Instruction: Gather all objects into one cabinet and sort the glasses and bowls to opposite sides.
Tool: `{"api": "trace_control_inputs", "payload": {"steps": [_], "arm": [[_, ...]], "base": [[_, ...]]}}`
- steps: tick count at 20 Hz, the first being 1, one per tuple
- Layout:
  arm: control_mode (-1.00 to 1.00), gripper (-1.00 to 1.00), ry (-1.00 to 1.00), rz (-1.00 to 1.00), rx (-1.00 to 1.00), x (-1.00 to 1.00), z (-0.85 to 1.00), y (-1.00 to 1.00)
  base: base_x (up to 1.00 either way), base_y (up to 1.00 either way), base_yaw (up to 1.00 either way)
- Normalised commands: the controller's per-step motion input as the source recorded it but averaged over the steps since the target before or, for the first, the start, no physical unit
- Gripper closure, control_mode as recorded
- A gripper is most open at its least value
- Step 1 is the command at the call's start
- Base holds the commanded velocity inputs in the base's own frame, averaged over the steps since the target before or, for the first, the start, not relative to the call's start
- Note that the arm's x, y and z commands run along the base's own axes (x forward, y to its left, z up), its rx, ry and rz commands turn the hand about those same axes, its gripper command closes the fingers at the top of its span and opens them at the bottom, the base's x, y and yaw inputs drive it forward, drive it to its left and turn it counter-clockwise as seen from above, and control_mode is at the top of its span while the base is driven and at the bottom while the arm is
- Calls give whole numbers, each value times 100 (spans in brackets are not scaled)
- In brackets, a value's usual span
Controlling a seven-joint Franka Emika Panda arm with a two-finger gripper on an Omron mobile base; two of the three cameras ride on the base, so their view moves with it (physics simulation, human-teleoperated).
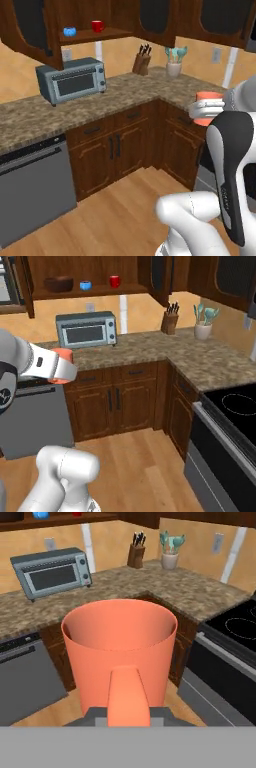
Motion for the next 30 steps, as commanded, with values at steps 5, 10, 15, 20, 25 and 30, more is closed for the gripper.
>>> {"api": "trace_control_inputs", "payload": {"steps": [5,10,15,20,25,30], "arm": [[100,100,0,0,0,0,0,0],[100,100,0,0,0,0,0,0],[100,100,0,0,0,0,0,0],[100,100,0,0,0,0,0,0],[100,100,0,0,0,0,0,0],[100,100,0,0,0,0,0,0]], "base": [[65,-23,63],[56,-64,37],[58,-52,21],[74,-8,25],[65,-19,27],[44,-57,0]]}}
